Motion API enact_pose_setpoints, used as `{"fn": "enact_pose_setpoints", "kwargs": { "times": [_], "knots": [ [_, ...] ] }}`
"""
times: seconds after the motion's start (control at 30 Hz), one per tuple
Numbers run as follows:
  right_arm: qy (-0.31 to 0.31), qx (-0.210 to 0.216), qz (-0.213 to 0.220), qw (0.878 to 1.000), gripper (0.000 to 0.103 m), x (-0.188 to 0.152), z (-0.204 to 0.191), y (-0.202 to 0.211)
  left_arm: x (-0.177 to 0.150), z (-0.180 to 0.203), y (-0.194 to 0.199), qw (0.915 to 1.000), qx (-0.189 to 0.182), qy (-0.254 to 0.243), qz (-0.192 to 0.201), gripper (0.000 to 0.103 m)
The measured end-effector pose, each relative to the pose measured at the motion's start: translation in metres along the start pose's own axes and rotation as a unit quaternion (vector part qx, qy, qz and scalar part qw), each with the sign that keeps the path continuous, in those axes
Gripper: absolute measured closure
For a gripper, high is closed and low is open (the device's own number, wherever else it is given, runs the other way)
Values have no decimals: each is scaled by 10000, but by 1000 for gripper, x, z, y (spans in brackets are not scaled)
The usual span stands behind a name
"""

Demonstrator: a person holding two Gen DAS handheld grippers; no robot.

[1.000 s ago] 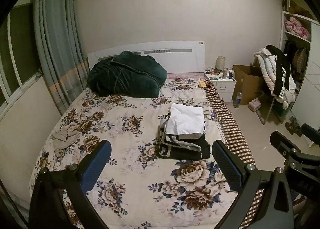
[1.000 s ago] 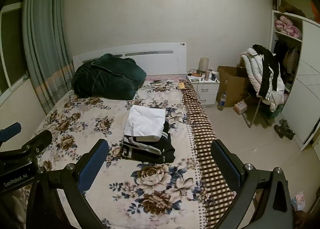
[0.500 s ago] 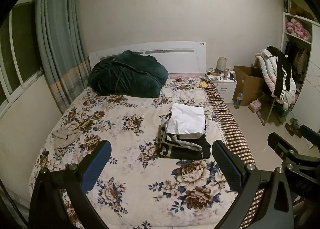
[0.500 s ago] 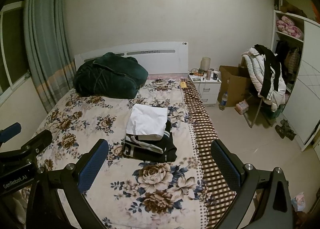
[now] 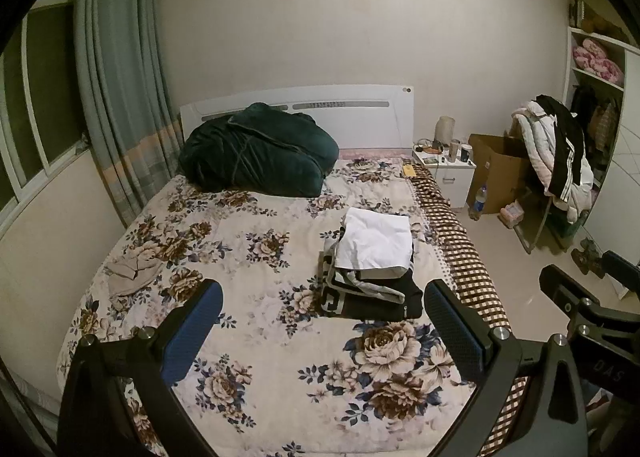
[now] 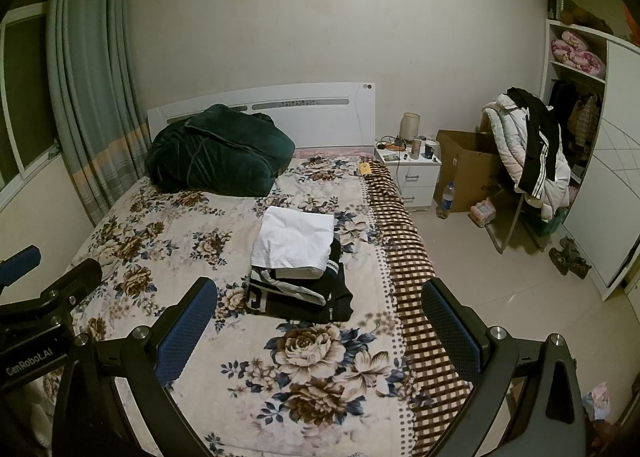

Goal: Fold small clothes

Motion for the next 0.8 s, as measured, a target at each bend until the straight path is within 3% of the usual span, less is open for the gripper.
{"fn": "enact_pose_setpoints", "kwargs": {
  "times": [0.8],
  "knots": [
    [-51, -57, -1, 10000, 0, -9, 2, 4, -7, 7, 8, 9998, 104, 152, 80, 0]
  ]
}}
Point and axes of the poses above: each gripper's, at about its wrist camera, not at the fingertips, and y roughly against the way its jaws point, z to its right, x to its top, the point moved 7 cm from there along -y, roughly the way its jaws point, and after that the axes turned 3 degrees about -z, right-handed, at the moved point
